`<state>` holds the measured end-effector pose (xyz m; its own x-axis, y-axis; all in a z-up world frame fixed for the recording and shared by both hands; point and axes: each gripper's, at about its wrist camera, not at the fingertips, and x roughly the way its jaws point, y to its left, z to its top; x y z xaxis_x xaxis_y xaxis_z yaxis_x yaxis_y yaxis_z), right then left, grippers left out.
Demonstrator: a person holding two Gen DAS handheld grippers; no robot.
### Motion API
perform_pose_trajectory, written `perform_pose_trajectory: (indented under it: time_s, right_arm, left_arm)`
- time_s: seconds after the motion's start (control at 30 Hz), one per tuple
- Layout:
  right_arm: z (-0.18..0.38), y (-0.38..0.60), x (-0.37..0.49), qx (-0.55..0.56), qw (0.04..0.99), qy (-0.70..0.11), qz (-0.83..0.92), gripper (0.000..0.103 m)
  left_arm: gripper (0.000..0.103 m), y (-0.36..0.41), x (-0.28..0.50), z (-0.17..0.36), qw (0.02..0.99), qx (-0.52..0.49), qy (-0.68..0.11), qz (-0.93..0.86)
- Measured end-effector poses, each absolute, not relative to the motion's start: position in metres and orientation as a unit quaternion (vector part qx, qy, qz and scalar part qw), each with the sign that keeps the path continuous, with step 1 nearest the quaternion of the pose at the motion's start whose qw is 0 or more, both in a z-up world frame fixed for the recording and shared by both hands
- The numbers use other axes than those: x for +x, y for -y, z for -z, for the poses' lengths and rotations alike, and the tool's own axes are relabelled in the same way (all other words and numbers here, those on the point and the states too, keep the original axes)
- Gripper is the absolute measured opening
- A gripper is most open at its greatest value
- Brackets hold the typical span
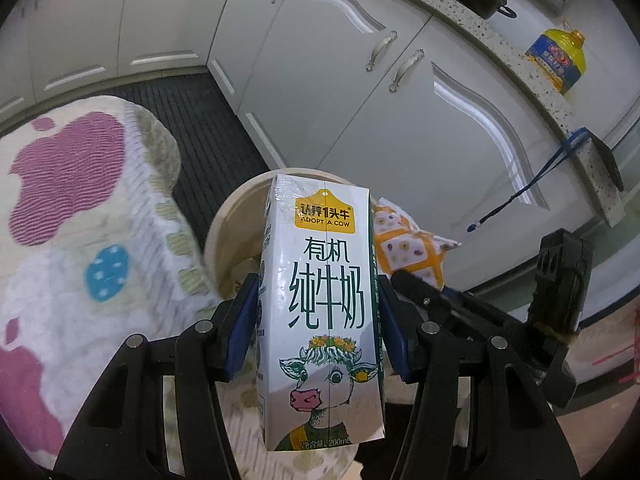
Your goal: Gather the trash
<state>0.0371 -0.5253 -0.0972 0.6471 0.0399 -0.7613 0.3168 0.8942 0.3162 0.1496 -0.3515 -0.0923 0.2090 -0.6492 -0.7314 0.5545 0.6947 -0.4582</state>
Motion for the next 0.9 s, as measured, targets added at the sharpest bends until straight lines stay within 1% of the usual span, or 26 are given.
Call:
perform_pose_trajectory:
  time_s: [0.03,0.13,0.17,0.2,0.23,0.3,0.57,0.63,0.67,0.7,0.77,0.83,0.9]
  right_arm:
    - [0.099,0.528,0.036,0.214,0.881,-0.415,0.081,0.023]
    - [0.103,0.531,0.037,0.211,0.879,-0.418,0.089,0.034]
    - [0.103,0.531,0.038,0.213,0.878,-0.419,0.09,0.044]
    - [0.103,0.532,0.038,0.216,0.878,-0.418,0.09,0.048]
    - [0.103,0.533,0.036,0.217,0.878,-0.416,0.092,0.049]
    - [0.102,0.532,0.035,0.214,0.879,-0.415,0.094,0.049]
    - [0.101,0.518,0.022,0.21,0.888,-0.401,0.084,0.049]
    - [0.098,0.509,0.02,0.203,0.892,-0.395,0.081,0.051]
    - [0.096,0.506,0.021,0.2,0.894,-0.393,0.081,0.056]
    - [0.093,0.501,0.02,0.196,0.897,-0.389,0.079,0.064]
    - [0.088,0.493,0.019,0.191,0.903,-0.378,0.074,0.073]
    - [0.083,0.484,0.016,0.187,0.909,-0.365,0.073,0.074]
    - [0.077,0.478,0.014,0.185,0.914,-0.354,0.074,0.083]
  left_arm:
    - [0.054,0.353,0.152,0.094,0.775,-0.051,-0.496,0.389]
    - [0.055,0.358,0.158,0.101,0.774,-0.058,-0.498,0.388]
    - [0.056,0.359,0.159,0.102,0.774,-0.059,-0.498,0.387]
    - [0.061,0.359,0.161,0.103,0.775,-0.059,-0.498,0.385]
    - [0.069,0.359,0.161,0.104,0.777,-0.059,-0.496,0.383]
    - [0.075,0.357,0.161,0.104,0.784,-0.058,-0.49,0.378]
    - [0.075,0.342,0.15,0.092,0.815,-0.022,-0.46,0.351]
    - [0.075,0.335,0.145,0.087,0.822,-0.015,-0.452,0.347]
    - [0.075,0.332,0.143,0.086,0.825,-0.011,-0.449,0.344]
    - [0.075,0.327,0.14,0.083,0.829,-0.009,-0.442,0.341]
    - [0.075,0.318,0.135,0.079,0.836,-0.008,-0.433,0.337]
    - [0.075,0.306,0.127,0.073,0.844,-0.006,-0.422,0.331]
    - [0.075,0.296,0.121,0.067,0.851,-0.006,-0.411,0.327]
